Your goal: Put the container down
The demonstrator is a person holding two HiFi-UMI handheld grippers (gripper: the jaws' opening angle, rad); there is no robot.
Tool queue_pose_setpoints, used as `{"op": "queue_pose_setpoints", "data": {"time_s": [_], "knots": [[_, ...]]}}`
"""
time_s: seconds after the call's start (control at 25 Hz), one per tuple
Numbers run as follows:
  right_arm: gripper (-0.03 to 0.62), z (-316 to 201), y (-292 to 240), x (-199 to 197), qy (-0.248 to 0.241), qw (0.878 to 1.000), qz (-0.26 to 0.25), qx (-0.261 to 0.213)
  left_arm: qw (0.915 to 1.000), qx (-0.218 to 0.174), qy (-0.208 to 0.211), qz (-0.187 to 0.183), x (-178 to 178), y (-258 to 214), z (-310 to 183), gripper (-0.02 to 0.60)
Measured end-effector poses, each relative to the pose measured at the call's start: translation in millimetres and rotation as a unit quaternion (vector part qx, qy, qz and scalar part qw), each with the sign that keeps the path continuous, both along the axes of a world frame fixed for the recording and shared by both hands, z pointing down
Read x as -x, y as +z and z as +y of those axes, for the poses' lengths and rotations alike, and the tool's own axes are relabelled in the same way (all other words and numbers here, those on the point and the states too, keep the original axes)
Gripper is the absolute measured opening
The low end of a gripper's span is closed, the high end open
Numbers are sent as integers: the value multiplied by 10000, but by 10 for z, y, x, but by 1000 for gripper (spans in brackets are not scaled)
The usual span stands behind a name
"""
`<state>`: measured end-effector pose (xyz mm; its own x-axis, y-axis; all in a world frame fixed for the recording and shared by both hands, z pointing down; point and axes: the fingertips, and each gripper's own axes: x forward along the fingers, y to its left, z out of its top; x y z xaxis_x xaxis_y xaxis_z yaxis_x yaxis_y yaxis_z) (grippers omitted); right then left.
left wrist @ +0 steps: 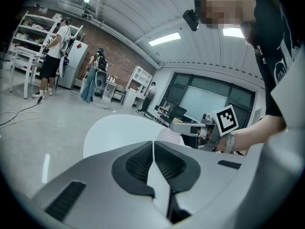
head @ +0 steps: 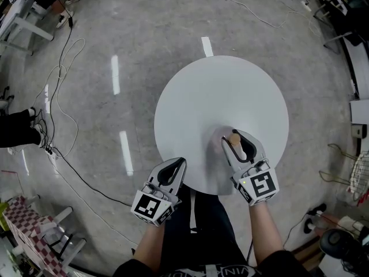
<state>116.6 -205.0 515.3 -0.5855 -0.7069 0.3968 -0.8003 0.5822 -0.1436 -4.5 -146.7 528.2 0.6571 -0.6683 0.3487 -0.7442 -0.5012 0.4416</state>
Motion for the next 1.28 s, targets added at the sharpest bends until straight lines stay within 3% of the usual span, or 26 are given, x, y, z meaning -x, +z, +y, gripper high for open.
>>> {"op": "queue_pose_setpoints", "data": {"time_s": [1.28], "knots": [[143, -65, 211, 67, -51, 9994, 275, -185, 9994, 314, -139, 98, 118, 291, 187, 15]]}}
